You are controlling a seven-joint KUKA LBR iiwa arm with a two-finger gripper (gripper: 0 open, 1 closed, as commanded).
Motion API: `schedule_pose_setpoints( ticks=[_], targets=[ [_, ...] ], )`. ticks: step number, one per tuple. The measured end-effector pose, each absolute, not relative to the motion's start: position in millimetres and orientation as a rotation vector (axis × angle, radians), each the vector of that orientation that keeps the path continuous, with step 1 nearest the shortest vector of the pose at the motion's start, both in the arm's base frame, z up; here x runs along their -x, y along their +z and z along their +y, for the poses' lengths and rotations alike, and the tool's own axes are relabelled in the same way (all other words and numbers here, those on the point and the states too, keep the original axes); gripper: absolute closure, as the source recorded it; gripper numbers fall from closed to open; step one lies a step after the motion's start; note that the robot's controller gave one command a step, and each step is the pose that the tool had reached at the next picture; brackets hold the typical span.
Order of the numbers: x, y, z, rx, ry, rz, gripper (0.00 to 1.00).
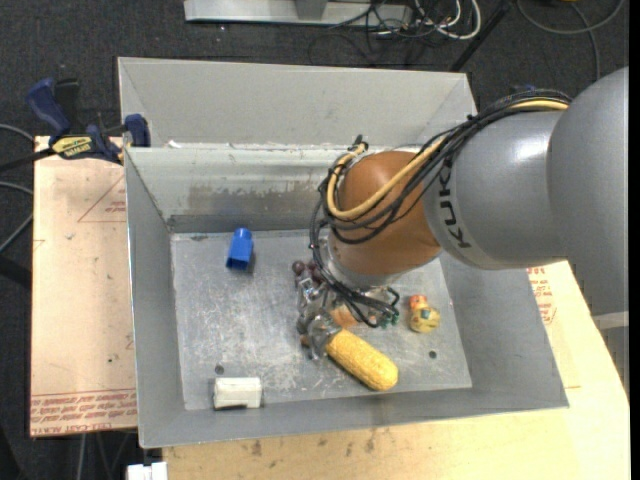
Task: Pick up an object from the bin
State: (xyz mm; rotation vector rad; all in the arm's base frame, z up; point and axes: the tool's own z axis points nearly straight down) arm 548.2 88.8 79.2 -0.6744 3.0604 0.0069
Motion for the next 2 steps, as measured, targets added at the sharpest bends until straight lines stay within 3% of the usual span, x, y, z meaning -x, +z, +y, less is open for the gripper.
schedule_pose_setpoints(
  ticks=[1,2],
  targets=[
    [-545.9,86,88,0.684,0.008,3.064,1.0],
    [-607.0,262,68,0.749,0.0,3.043,1.0]
  ],
)
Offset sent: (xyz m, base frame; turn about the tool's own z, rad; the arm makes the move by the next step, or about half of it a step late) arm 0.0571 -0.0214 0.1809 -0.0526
